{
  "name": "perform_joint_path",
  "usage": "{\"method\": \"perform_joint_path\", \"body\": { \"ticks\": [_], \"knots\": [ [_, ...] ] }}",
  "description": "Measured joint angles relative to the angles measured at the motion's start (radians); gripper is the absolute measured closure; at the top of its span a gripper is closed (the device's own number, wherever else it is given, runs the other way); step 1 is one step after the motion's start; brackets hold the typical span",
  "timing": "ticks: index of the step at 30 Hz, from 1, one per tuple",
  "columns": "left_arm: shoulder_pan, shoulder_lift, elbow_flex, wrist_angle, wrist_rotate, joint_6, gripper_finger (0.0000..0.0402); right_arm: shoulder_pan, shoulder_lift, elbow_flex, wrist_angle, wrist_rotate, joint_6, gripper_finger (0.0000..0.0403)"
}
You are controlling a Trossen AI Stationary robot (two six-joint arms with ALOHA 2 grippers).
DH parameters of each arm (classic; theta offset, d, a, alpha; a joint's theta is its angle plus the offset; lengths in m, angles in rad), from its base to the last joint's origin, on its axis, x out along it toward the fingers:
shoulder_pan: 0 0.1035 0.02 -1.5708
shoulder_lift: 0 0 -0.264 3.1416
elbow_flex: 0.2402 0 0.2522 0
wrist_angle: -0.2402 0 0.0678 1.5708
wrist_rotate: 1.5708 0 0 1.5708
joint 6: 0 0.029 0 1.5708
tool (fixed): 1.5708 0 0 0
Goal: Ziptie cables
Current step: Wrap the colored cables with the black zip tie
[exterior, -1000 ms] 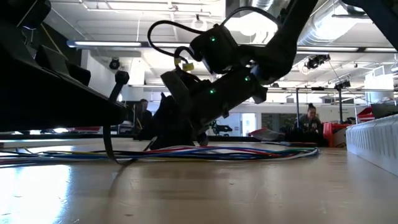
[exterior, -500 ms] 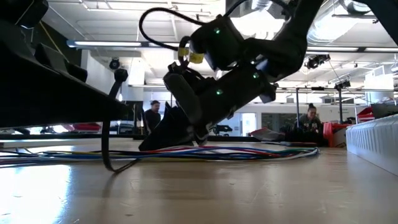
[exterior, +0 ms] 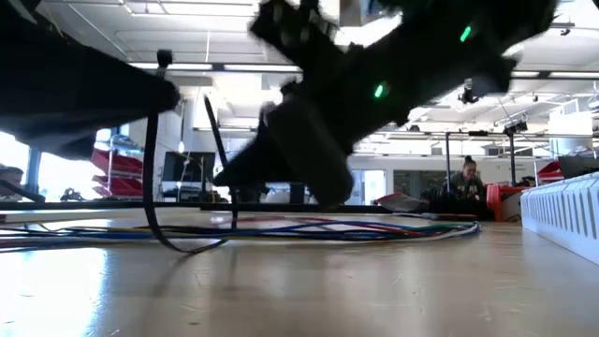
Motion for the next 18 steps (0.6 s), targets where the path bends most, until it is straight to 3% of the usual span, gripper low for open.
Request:
{"method": "perform_joint_path", "body": {
  "ticks": [4, 11, 18],
  "knots": [
    [0.000, 0.000, -0.033, 0.092, 0.026, 0.025, 0.0401, 0.043, 0.000, 0.045, -0.055, 0.118, -0.099, 0.0403],
    [0.031, 0.000, -0.033, 0.133, 0.117, 0.047, 0.0401, 0.049, 0.000, 0.115, -0.172, 0.169, -0.154, 0.0403],
    [0.048, 0.000, -0.033, 0.139, 0.122, 0.044, 0.0401, 0.072, -0.001, 0.154, -0.233, 0.224, -0.227, 0.0403]
  ]
}}
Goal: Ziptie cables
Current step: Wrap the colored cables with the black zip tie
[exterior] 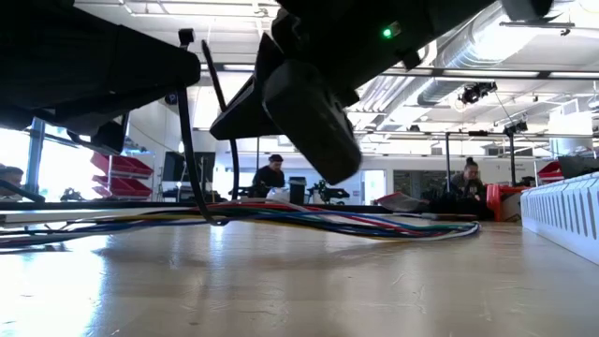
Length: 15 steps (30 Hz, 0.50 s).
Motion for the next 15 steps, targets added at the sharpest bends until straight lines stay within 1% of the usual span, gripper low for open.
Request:
{"method": "perform_joint_path", "body": {
  "ticks": [3, 8, 13, 15],
  "knots": [
    [0.000, 0.000, 0.000, 0.005, -0.010, -0.012, 0.0401, 0.009, 0.000, 0.000, -0.008, 0.019, -0.009, 0.0403],
    [0.003, 0.000, 0.000, 0.054, -0.008, 0.003, 0.0402, 0.009, 0.000, 0.000, -0.018, 0.020, -0.002, 0.0403],
    [0.033, 0.000, 0.001, 0.059, 0.048, -0.055, 0.0401, 0.009, 0.000, 0.000, -0.016, 0.020, -0.010, 0.0403],
    [0.042, 0.000, 0.001, 0.060, 0.052, -0.072, 0.0401, 0.009, 0.000, 0.000, -0.015, 0.020, -0.010, 0.0403]
  ]
}}
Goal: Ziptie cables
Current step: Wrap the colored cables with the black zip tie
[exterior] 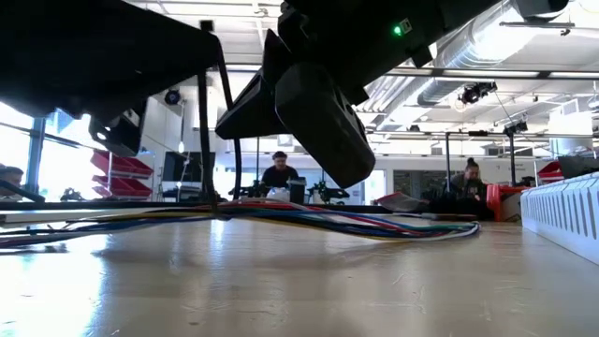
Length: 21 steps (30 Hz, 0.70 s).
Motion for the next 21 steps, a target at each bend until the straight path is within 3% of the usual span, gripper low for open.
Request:
{"method": "perform_joint_path", "body": {
  "ticks": [21],
  "knots": [
    [0.016, 0.000, 0.000, 0.000, 0.000, -0.031, 0.0401, 0.021, 0.000, 0.000, 0.001, 0.052, -0.024, 0.0403]
  ]
}}
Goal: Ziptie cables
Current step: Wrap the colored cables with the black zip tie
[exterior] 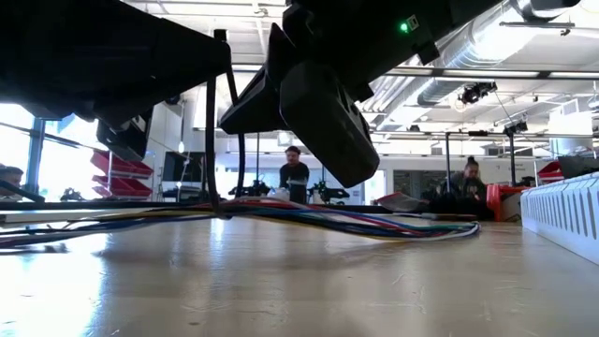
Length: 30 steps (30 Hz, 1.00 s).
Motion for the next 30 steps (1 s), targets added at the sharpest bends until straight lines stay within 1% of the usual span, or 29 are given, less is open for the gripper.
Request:
{"method": "perform_joint_path", "body": {
  "ticks": [7, 13, 20, 24, 27, 30],
  "knots": [
    [0.000, 0.000, 0.000, 0.000, -0.007, -0.006, 0.0402, 0.006, 0.000, 0.000, 0.003, 0.002, -0.018, 0.0403],
    [0.000, 0.000, 0.000, -0.001, -0.007, -0.035, 0.0401, 0.005, 0.000, 0.000, 0.042, 0.006, -0.044, 0.0403],
    [0.002, 0.000, -0.003, -0.001, -0.026, -0.105, 0.0402, 0.012, 0.000, 0.000, 0.070, 0.025, -0.077, 0.0403],
    [0.019, 0.000, -0.041, -0.001, -0.029, -0.193, 0.0402, 0.031, -0.001, 0.000, 0.114, 0.028, -0.125, 0.0403],
    [0.031, 0.000, -0.055, -0.001, -0.023, -0.224, 0.0402, 0.041, -0.001, 0.000, 0.131, 0.029, -0.157, 0.0403],
    [0.052, 0.000, -0.055, 0.000, 0.018, -0.224, 0.0402, 0.042, -0.001, 0.000, 0.130, 0.029, -0.159, 0.0403]
  ]
}}
